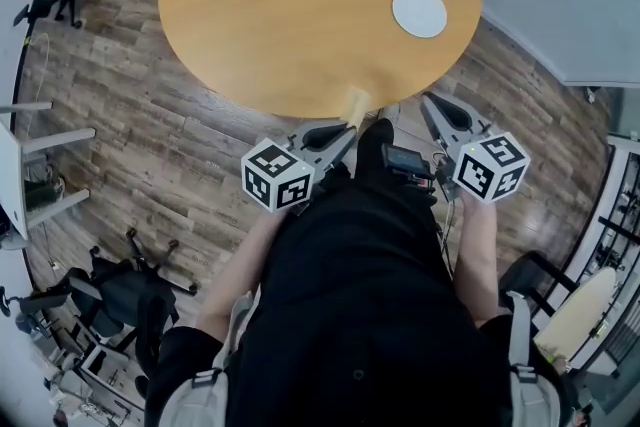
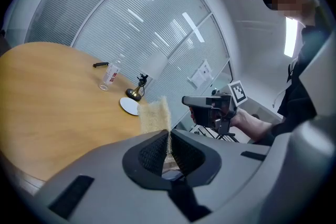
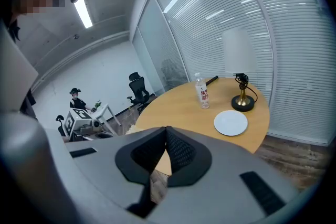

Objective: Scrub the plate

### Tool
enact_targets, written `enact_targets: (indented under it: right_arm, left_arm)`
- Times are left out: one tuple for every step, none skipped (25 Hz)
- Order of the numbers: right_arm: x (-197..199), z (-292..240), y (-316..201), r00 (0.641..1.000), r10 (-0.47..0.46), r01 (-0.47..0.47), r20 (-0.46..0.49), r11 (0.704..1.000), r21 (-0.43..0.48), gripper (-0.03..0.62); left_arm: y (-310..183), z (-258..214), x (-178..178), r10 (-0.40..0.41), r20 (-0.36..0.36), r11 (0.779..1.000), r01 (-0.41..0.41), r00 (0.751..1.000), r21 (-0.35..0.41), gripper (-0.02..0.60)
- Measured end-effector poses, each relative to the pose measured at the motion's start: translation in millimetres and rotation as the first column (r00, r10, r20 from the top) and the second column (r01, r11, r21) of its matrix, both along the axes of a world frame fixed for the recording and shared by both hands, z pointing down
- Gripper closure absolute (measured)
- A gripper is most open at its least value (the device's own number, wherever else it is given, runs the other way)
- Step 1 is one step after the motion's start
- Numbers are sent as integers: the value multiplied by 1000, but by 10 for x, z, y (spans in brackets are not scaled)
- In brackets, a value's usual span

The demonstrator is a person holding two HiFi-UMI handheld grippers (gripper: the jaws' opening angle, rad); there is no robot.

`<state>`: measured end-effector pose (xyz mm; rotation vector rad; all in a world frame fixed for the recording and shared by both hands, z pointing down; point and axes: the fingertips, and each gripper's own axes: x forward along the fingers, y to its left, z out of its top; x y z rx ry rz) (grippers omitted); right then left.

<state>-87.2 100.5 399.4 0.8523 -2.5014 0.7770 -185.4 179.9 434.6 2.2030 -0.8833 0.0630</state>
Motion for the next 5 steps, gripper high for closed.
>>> enact_targets:
  right_arm:
    - [-11, 4, 0, 1000, -4, 4, -1, 1000, 0, 577]
    - [-16, 10, -7, 1000, -7, 7, -2, 1000, -1, 577]
    - [-15, 16, -15, 1000, -9, 9, -4, 1000, -2, 577]
    - [-12, 22, -24, 1000, -12, 12, -5, 1000, -3, 577]
    - [-9, 28, -32, 1000, -15, 15, -7, 1000, -5, 577]
  left_arm:
    - [-17, 11, 7, 4, 5, 1000, -4, 1000, 1, 558]
    - [-43, 22, 21, 9, 10, 1000, -9, 1000, 2, 558]
    - [-74, 28, 39, 14, 15, 1000, -14, 1000, 5, 558]
    - [-106, 30, 58, 17, 18, 1000, -18, 1000, 9, 558]
    - [-138, 29, 79, 21, 22, 1000, -21, 1000, 13, 558]
